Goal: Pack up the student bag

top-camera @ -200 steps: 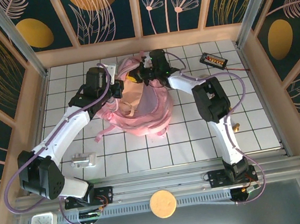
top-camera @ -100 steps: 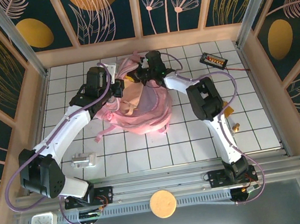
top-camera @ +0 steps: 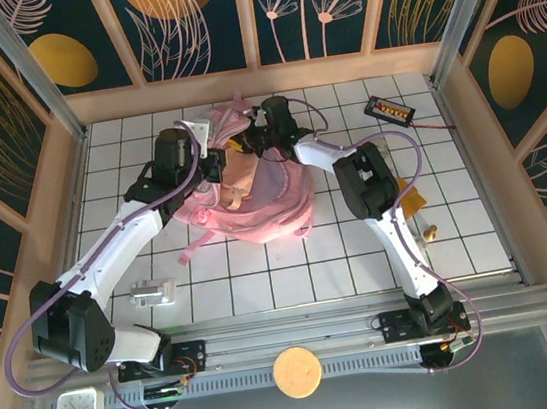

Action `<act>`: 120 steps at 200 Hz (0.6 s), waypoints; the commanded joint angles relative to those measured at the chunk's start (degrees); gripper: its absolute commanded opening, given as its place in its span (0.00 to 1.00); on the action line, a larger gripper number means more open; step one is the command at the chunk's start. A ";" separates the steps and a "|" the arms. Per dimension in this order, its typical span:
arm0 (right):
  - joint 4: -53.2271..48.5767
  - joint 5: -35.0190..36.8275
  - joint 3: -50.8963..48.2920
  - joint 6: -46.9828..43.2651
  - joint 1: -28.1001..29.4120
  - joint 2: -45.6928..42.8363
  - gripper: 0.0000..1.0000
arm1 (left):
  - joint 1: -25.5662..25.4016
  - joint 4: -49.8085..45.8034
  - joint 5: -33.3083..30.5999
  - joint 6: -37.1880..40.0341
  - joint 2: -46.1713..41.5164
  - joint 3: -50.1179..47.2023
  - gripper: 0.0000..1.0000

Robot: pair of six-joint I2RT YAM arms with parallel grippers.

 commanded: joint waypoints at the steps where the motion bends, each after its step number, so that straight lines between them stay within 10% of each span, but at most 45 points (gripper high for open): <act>1: 6.61 -5.19 -4.90 -0.47 0.04 -7.13 0.29 | -0.56 15.14 2.50 1.13 -5.08 0.24 0.00; 120: -15.11 -8.63 -44.02 -20.57 -1.70 -47.77 0.57 | -0.57 16.40 -1.09 -3.74 -2.95 -4.30 0.00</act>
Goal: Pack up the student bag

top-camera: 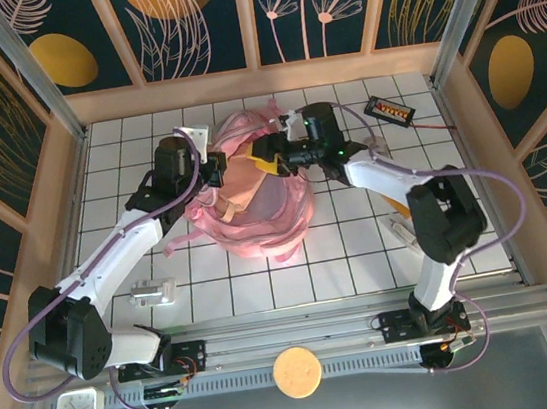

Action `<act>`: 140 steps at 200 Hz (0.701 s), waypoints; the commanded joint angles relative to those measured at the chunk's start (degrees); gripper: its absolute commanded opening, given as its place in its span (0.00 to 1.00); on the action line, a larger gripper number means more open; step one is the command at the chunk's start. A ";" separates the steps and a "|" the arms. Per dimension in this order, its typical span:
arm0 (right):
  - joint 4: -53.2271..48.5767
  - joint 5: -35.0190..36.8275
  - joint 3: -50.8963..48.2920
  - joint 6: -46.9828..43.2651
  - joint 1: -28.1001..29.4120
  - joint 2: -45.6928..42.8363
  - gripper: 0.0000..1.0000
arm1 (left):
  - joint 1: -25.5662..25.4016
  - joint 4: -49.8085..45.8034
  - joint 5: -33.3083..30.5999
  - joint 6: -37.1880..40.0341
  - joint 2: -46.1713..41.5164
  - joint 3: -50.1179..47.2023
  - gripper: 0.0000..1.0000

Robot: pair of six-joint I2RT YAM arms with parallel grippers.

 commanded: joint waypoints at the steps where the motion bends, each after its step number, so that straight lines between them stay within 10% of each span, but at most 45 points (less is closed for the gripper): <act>1: -13.15 -0.50 -1.58 -9.70 -1.34 -4.17 0.57 | -0.16 10.68 -0.20 -2.37 -1.19 0.59 0.00; 55: -58.25 36.22 2.75 -23.36 -12.50 -16.00 0.68 | -0.22 9.13 -2.14 -1.41 -2.99 -0.71 0.00; 84: -64.80 43.59 5.69 -28.53 -22.78 -13.79 0.75 | -0.16 9.30 -1.72 -1.96 -3.57 -1.59 0.00; 140: -66.75 54.35 23.20 -40.75 -24.58 10.84 0.92 | -0.19 10.02 0.22 -3.59 -3.24 -2.08 0.00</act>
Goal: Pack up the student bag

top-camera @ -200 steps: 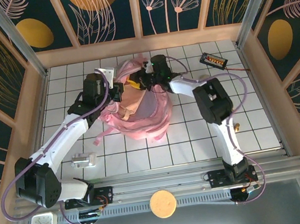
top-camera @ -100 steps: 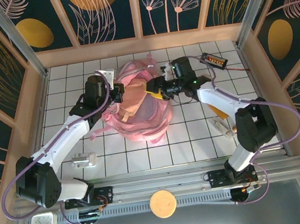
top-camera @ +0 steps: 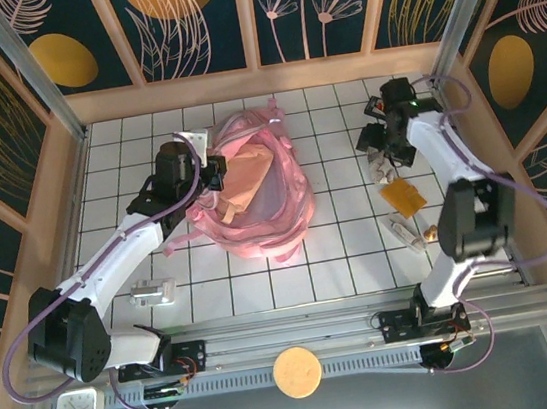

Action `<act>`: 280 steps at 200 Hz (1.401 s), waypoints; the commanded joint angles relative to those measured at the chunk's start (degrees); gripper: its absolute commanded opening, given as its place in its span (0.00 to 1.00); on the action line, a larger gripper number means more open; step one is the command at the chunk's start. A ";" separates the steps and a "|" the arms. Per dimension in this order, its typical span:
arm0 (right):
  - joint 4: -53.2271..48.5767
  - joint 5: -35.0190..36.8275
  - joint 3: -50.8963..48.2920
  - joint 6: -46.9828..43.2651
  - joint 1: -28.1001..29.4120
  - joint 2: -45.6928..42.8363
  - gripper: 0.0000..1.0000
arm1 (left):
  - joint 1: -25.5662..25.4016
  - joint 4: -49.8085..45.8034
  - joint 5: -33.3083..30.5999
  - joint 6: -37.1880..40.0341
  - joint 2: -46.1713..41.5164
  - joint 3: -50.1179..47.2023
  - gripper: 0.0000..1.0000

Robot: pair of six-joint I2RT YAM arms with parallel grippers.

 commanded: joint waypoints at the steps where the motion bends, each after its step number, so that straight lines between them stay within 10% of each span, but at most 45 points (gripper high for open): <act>1: -4.59 8.20 6.66 -7.85 0.20 9.17 0.93 | -0.13 8.33 0.67 -2.46 -2.47 0.43 0.00; 109: -4.44 9.53 20.58 -15.47 -1.26 29.28 0.93 | -0.13 6.30 -0.67 -1.23 -1.14 2.27 0.00; 211: -1.66 3.07 18.50 -14.71 -1.38 28.86 0.59 | -0.11 6.65 -0.63 -1.39 0.27 2.71 0.00; 280: 8.10 -25.96 9.91 2.58 -0.18 13.73 0.58 | -0.14 6.59 1.68 -3.44 0.32 4.06 0.00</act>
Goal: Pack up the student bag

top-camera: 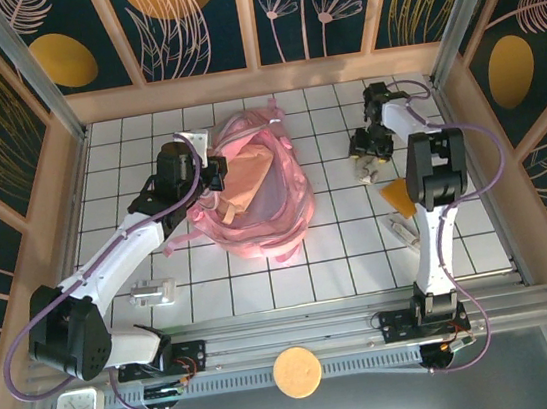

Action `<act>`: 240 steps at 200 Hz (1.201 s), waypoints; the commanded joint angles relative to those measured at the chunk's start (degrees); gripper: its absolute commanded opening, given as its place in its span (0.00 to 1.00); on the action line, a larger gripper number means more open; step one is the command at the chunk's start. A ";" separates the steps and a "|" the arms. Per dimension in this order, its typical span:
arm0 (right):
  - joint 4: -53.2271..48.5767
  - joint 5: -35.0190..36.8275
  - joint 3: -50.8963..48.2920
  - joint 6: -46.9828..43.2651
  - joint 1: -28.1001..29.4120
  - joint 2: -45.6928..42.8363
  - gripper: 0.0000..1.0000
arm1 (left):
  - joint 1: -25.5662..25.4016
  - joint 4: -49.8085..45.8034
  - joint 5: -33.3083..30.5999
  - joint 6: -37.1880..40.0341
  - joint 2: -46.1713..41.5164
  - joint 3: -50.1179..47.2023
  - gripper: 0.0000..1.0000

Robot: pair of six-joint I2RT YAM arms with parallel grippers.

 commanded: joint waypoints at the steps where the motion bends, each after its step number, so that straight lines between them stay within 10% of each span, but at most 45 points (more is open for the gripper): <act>1: 6.93 -17.68 -5.52 11.03 1.23 -11.16 0.58 | -0.12 6.53 1.58 -2.50 -0.23 4.05 0.00; 47: 25.99 -31.89 -16.92 31.49 14.85 -20.71 0.58 | -0.12 6.44 3.36 -4.01 0.58 5.65 0.00; 111: 56.63 -34.65 -16.45 58.04 25.99 -8.24 0.58 | -0.18 7.04 4.14 -5.52 -0.40 7.14 0.00; 136: 57.00 -32.78 -9.81 59.09 26.28 -1.31 0.67 | -0.12 7.19 3.81 -5.94 -0.85 7.38 0.00; 161: 50.98 -31.53 -3.33 54.82 26.54 1.89 0.99 | -0.14 7.47 3.94 -6.66 -0.64 7.34 0.00; 240: 42.16 -30.55 -7.31 47.03 26.53 -6.83 0.99 | -0.11 7.23 2.36 -4.54 -0.48 6.17 0.00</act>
